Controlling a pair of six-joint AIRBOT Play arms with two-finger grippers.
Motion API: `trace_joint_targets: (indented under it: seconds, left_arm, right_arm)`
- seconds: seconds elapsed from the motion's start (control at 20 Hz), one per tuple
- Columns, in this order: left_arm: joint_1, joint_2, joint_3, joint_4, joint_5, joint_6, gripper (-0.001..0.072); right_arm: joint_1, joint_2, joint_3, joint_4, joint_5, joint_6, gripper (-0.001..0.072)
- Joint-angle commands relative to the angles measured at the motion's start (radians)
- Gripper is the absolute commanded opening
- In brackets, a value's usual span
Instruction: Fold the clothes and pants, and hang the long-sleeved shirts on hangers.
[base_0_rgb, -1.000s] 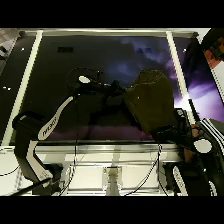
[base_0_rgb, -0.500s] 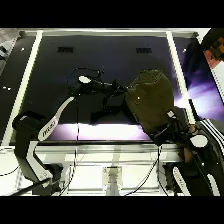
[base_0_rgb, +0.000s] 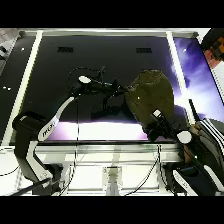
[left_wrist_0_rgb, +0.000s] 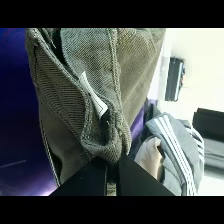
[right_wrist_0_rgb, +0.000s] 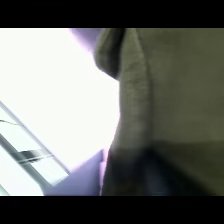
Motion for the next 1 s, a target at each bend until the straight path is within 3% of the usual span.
trace_joint_targets:
  seconds: [0.0,0.1,0.25,0.4,0.65,0.95]
  left_arm:
    - [0.0,0.002,0.002,0.0,-0.013,0.009,0.0019]
    - [0.0,0.018,0.002,0.0,-0.013,0.066,0.0016]
    - [0.0,0.081,0.002,0.0,0.047,0.108,0.0015]
    - [0.0,0.204,0.002,0.001,0.193,0.172,0.0015]
    - [0.003,0.38,0.002,0.072,0.348,0.183,0.0015]
    - [0.002,0.531,0.002,0.091,0.48,0.187,0.0015]
  right_arm:
    - [0.022,-0.074,0.07,-0.022,0.0,0.038,0.0019]
    - [0.021,-0.047,0.159,-0.034,0.033,0.094,0.0016]
    - [0.021,0.032,0.345,-0.201,0.043,0.315,0.0014]
    - [-0.004,0.036,0.47,-0.265,0.215,0.43,0.0015]
    - [-0.003,0.007,0.626,-0.333,0.275,0.438,0.0015]
    - [-0.003,-0.169,0.827,-0.324,0.328,0.437,0.0015]
